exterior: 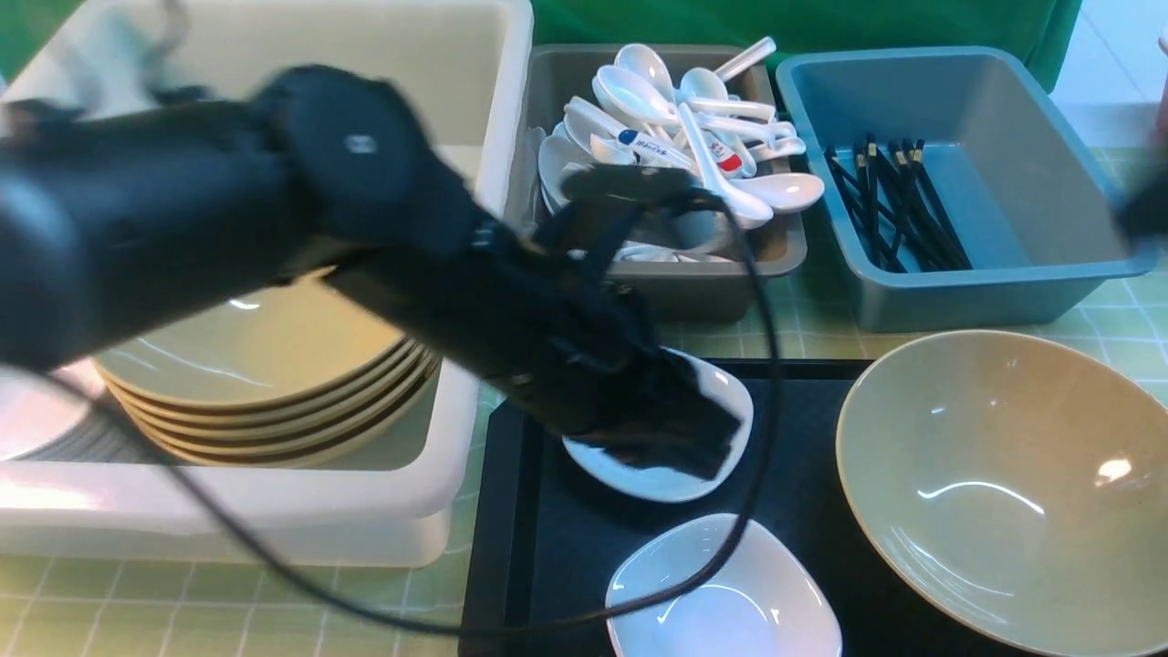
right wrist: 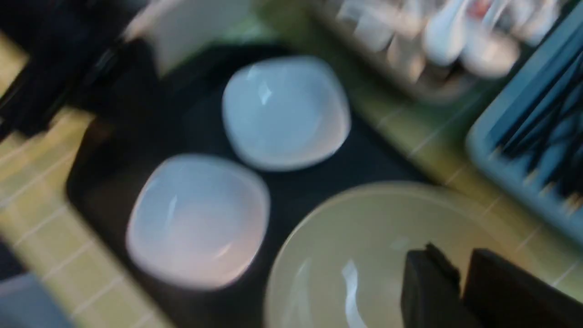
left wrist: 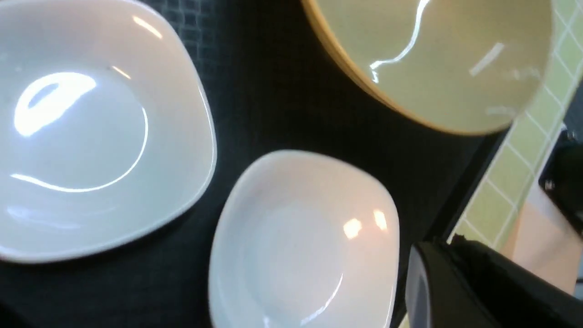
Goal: On green table put chopsticks spoon bowls plates into blue grey white boxes.
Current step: 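Grasp the large bowl on the tray by its rim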
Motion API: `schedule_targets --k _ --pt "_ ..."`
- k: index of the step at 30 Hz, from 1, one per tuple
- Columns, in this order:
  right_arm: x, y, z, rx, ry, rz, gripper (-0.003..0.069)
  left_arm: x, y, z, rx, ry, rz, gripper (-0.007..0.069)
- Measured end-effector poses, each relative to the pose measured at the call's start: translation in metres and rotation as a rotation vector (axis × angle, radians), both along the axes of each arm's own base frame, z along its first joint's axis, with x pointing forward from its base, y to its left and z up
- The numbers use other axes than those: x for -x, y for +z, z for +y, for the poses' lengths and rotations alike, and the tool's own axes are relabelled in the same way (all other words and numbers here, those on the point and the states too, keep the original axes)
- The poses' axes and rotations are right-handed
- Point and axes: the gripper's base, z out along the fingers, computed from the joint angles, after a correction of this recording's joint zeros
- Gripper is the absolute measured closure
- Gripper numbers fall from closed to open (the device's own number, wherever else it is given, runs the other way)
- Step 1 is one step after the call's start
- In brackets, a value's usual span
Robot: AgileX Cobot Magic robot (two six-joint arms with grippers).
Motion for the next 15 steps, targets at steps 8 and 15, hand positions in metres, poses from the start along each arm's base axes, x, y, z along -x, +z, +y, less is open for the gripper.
schedule_targets --k 8,15 --pt "0.06 -0.059 -0.007 -0.054 -0.073 -0.064 0.0635 -0.047 -0.024 -0.031 -0.044 0.105 0.096 0.0476" --pt "0.077 -0.062 -0.01 -0.065 -0.087 -0.141 0.0635 -0.07 -0.048 -0.061 -0.027 0.086 0.179 0.0251"
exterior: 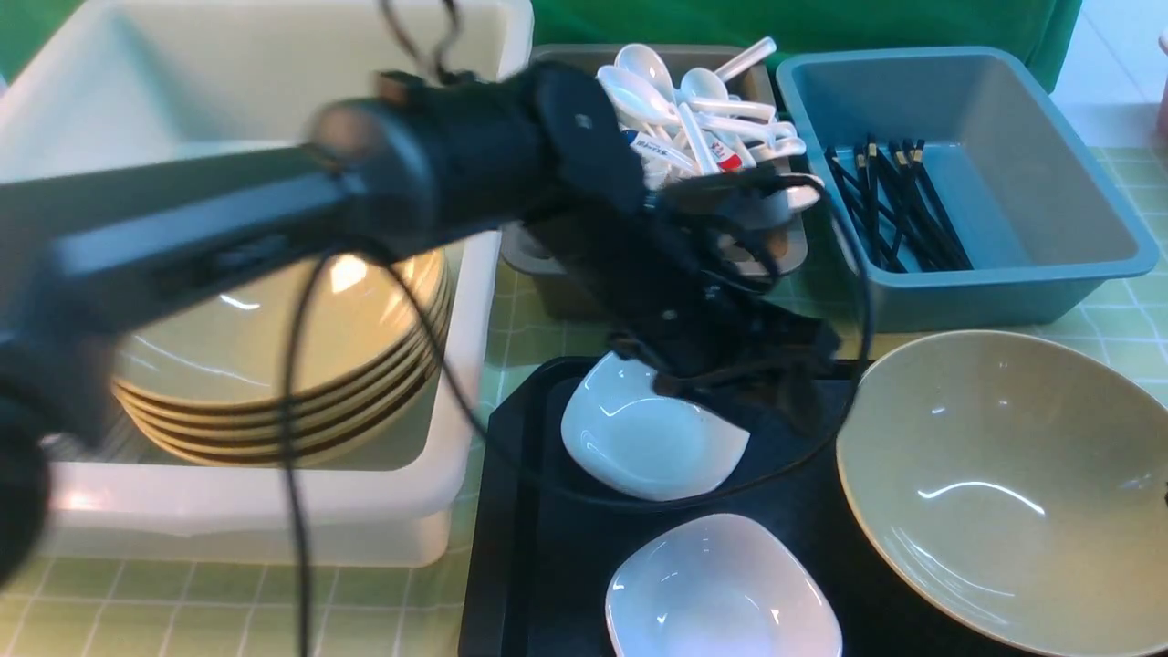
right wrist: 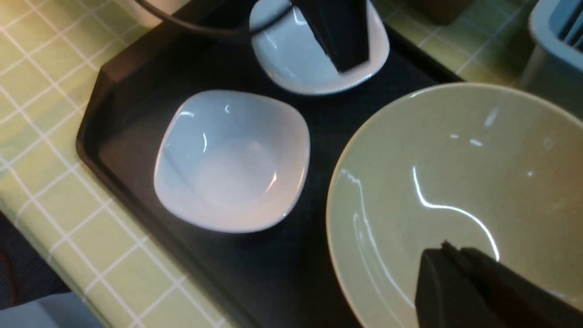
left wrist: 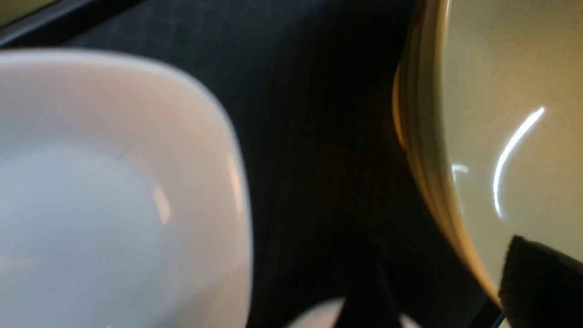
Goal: On green table put chopsticks spoon bowls plates into blue grey white boxes.
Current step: 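Grasp the large bowl on the tray by its rim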
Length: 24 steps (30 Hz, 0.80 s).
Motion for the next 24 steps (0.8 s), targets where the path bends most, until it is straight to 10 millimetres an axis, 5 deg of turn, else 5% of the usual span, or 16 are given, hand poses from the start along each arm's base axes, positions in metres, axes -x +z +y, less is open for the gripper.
schedule_targets --k 4,10,17,24 --pt "0.001 0.0 0.0 0.004 -0.002 -0.006 0.0634 -0.01 -0.019 -0.021 0.067 -0.042 0.027 0.0152" --pt "0.0 0.0 -0.002 0.026 -0.008 -0.009 0.0629 -0.02 -0.044 -0.037 0.151 -0.086 0.054 0.0172" --pt "0.0 -0.001 -0.002 0.026 -0.008 -0.009 0.062 -0.023 -0.051 -0.032 0.157 -0.137 0.069 0.0571" --pt "-0.001 0.006 0.0 0.003 0.011 -0.032 0.0611 -0.028 -0.03 -0.006 0.152 -0.181 0.09 0.0608"
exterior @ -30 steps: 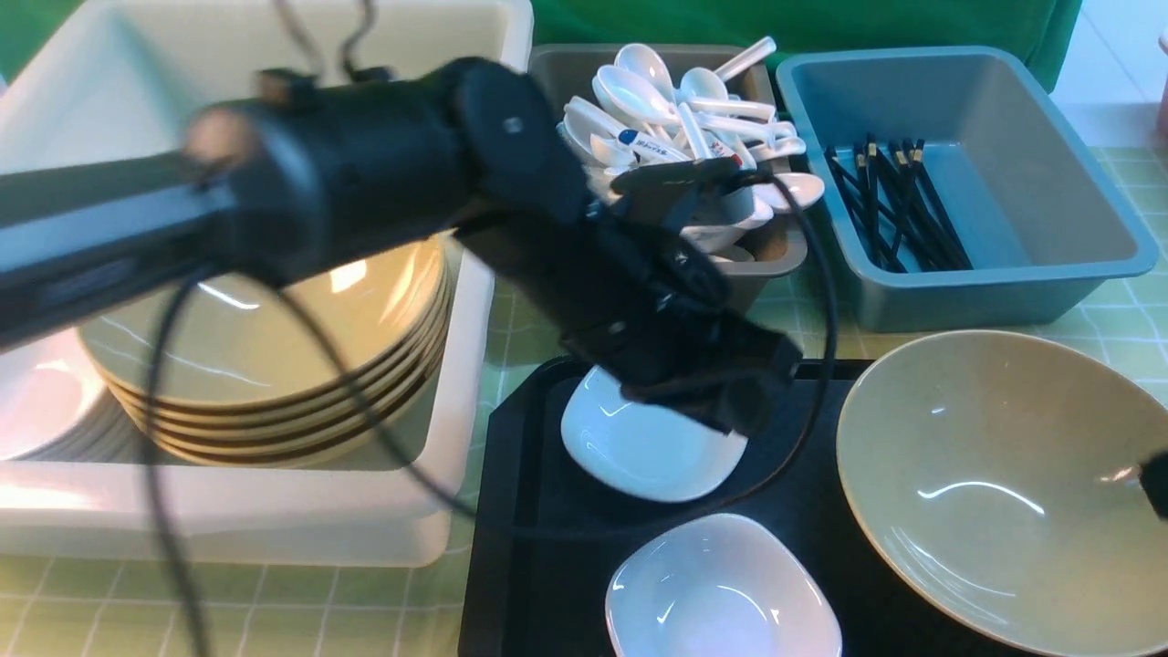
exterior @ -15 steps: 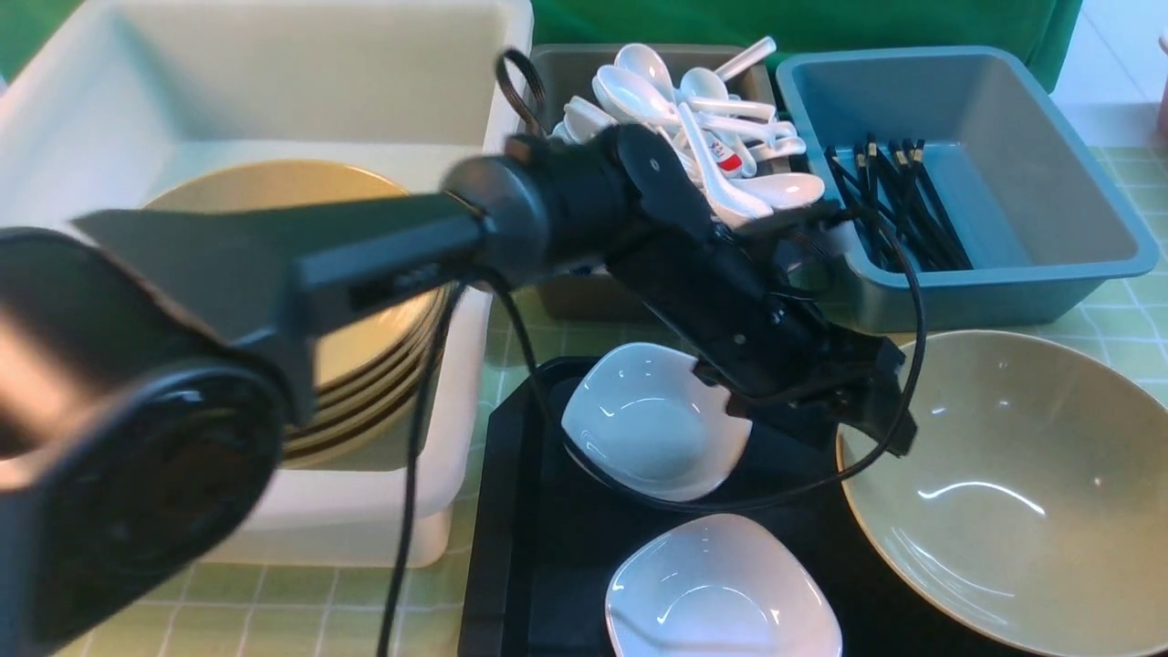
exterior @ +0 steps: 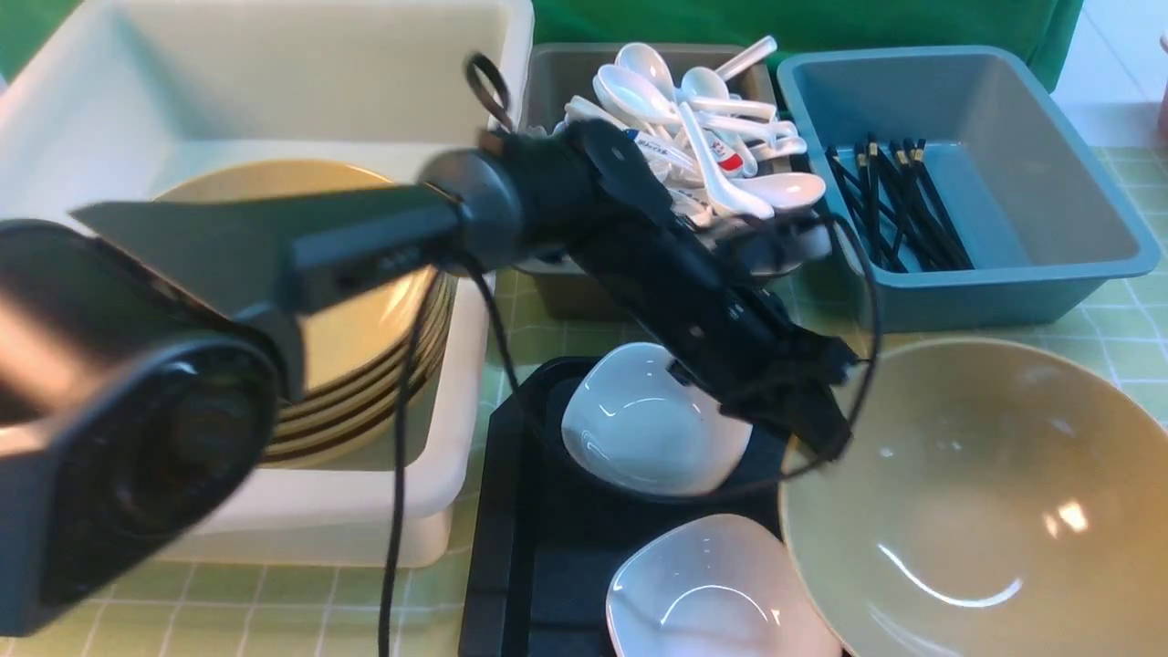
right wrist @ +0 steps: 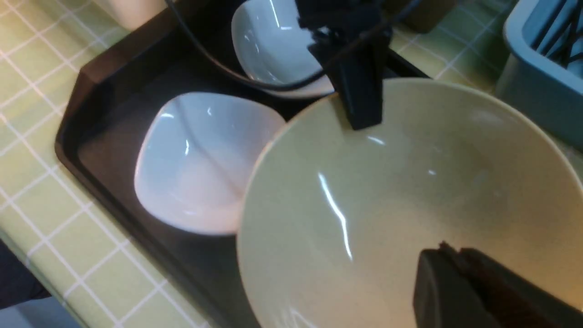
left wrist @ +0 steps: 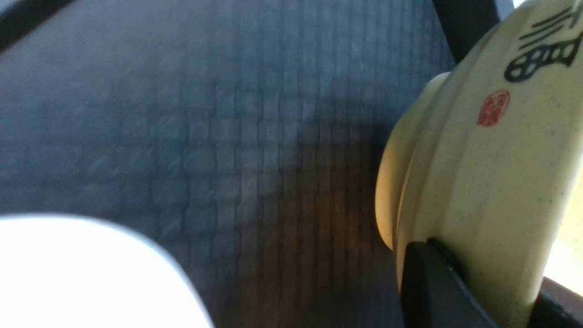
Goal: On green table put chopsticks spoon bowls plates into blue grey white boxes.
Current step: 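Grasp the large bowl on the tray by its rim, then place the tan bowl onto the bowl stack in the left bin with the left gripper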
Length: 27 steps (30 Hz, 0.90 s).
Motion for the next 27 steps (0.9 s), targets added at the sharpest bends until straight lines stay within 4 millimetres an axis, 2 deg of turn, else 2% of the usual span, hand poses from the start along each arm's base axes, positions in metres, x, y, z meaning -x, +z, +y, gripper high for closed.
schedule_targets --k 1,2,3,4,5,7,9,10,13,14,16,17,19,20,21,22,23,25,26,27 --pt "-0.002 0.006 0.003 -0.01 0.034 -0.024 0.0608 -0.001 0.016 0.009 0.012 0.001 -0.017 0.0608" --pt "-0.003 0.008 0.004 -0.016 0.049 -0.029 0.0606 -0.003 0.023 0.015 0.018 0.007 -0.028 0.0608" --pt "-0.006 0.015 0.007 -0.029 0.083 -0.051 0.0603 -0.003 0.043 0.026 0.038 0.014 -0.054 0.0608" --pt "-0.008 0.016 0.008 -0.033 0.09 -0.051 0.0603 -0.004 0.046 0.029 0.041 0.021 -0.059 0.0608" --pt "-0.014 0.023 0.01 -0.046 0.11 -0.066 0.0601 -0.003 0.07 0.042 0.064 0.036 -0.094 0.0608" --pt "-0.021 0.032 0.014 -0.07 0.137 -0.088 0.0599 -0.004 0.1 0.067 0.093 0.083 -0.142 0.0608" --pt "-0.03 0.041 0.018 -0.097 0.174 -0.112 0.0596 -0.001 0.129 0.093 0.109 0.154 -0.177 0.0608" --pt "-0.034 0.047 0.022 -0.119 0.209 -0.135 0.0594 0.004 0.149 0.113 0.106 0.214 -0.202 0.0608" --pt "-0.045 0.058 0.031 -0.194 0.297 -0.188 0.0587 0.017 0.174 0.166 0.062 0.361 -0.251 0.0608" --pt "-0.046 0.058 0.032 -0.2 0.301 -0.189 0.0587 0.021 0.176 0.17 0.054 0.371 -0.257 0.0608" --pt "-0.055 0.06 0.037 -0.244 0.347 -0.21 0.0581 0.039 0.181 0.222 -0.009 0.52 -0.26 0.0608" --pt "-0.059 0.06 0.039 -0.246 0.36 -0.214 0.058 0.047 0.181 0.24 -0.027 0.58 -0.25 0.0608" --pt "-0.064 0.058 0.04 -0.251 0.365 -0.207 0.0579 0.054 0.178 0.255 -0.039 0.632 -0.229 0.0608" --pt "-0.071 0.055 0.045 -0.25 0.384 -0.194 0.0575 0.066 0.176 0.282 -0.054 0.738 -0.205 0.0608" --pt "-0.072 0.054 0.046 -0.25 0.387 -0.191 0.0575 0.068 0.173 0.289 -0.059 0.765 -0.195 0.0608" --pt "-0.079 0.05 0.053 -0.247 0.413 -0.17 0.0573 0.074 0.169 0.311 -0.068 0.857 -0.168 0.0608" --pt "-0.079 0.051 0.055 -0.247 0.423 -0.17 0.0572 0.075 0.167 0.317 -0.072 0.883 -0.157 0.0608" --pt "-0.088 0.049 0.073 -0.236 0.484 -0.142 0.0566 0.076 0.155 0.357 -0.102 1.039 -0.096 0.0608" --pt "-0.088 0.05 0.075 -0.236 0.493 -0.142 0.0566 0.076 0.154 0.359 -0.104 1.049 -0.092 0.0608" --pt "-0.091 0.049 0.082 -0.226 0.502 -0.133 0.0564 0.073 0.146 0.372 -0.118 1.097 -0.061 0.0608"
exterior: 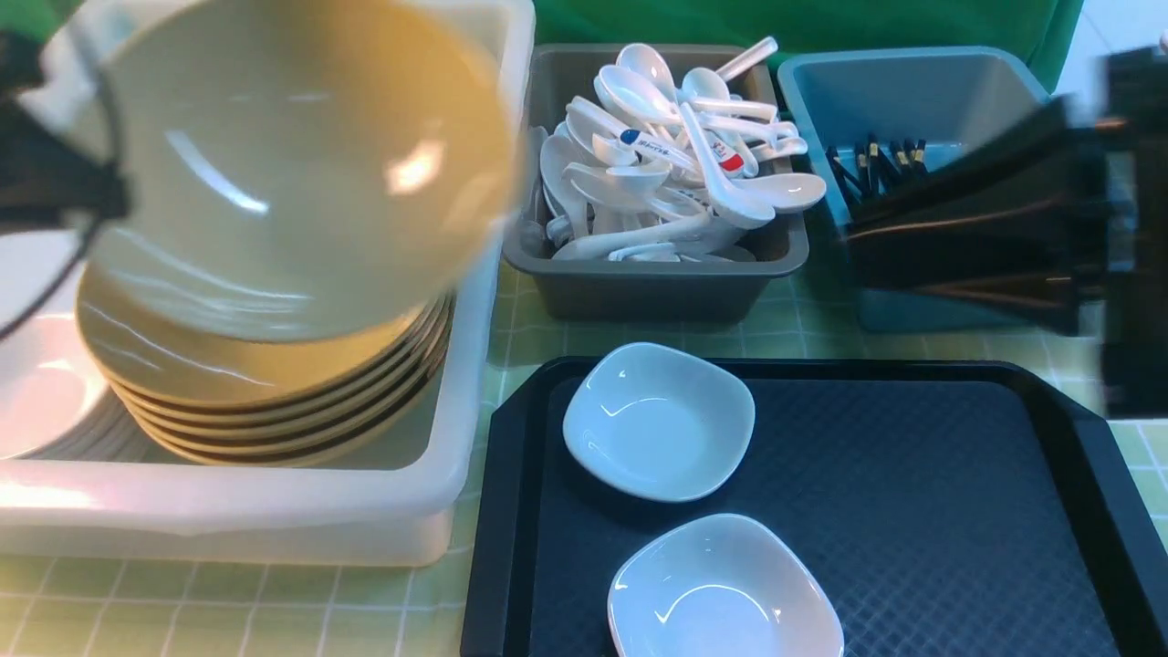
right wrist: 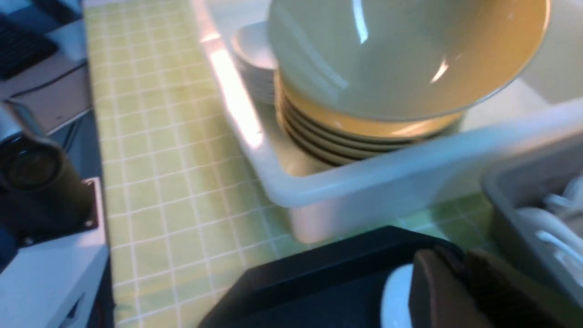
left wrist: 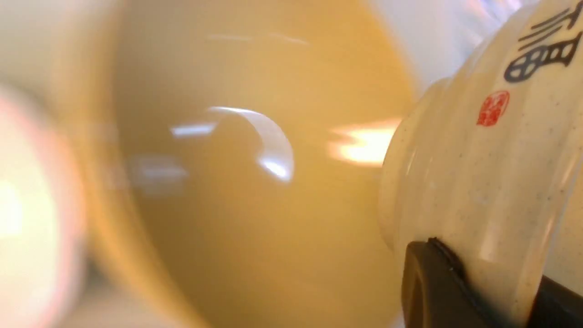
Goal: On green table put chopsticks spoon bowls plates into blue grey white boxes.
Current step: 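Place the tan bowl onto the bowl stack in the left bin with the left gripper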
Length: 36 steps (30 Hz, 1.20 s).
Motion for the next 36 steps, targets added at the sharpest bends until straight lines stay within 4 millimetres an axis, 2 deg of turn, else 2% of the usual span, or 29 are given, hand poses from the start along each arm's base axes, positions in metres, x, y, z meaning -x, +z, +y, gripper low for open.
schedule_targets --k 3,6,10,18,22,25,29,33,36 --pt "-0.008 0.0 0.016 0.053 -0.014 0.007 0.0559 -0.008 -0.021 0.025 -0.007 0.076 0.071 0.0608" --pt "-0.013 0.001 0.021 0.07 -0.061 0.012 0.0558 -0.017 -0.042 0.033 0.002 0.08 0.143 0.0608" --pt "-0.016 0.001 0.022 0.071 -0.086 0.014 0.0553 -0.022 -0.052 0.035 0.023 0.074 0.18 0.0608" --pt "-0.016 -0.001 0.022 0.077 -0.085 0.021 0.0549 -0.026 -0.056 0.022 0.024 0.106 0.248 0.0596" --pt "-0.016 -0.001 0.022 0.08 -0.082 0.028 0.0545 -0.028 -0.058 0.006 -0.03 0.091 0.304 0.052" --pt "-0.016 -0.001 0.022 0.075 -0.088 0.046 0.0543 -0.027 -0.055 -0.004 -0.086 0.081 0.32 0.0438" --pt "-0.014 -0.002 0.022 0.084 -0.078 0.06 0.0538 -0.023 -0.04 -0.008 -0.167 0.079 0.293 0.0328" --pt "-0.014 -0.004 0.022 0.099 -0.076 0.061 0.0531 -0.01 -0.011 -0.004 -0.287 0.118 0.235 0.0196" --pt "-0.016 -0.006 0.019 0.118 -0.114 0.081 0.0528 0.004 0.008 -0.007 -0.305 0.135 0.178 0.0126"
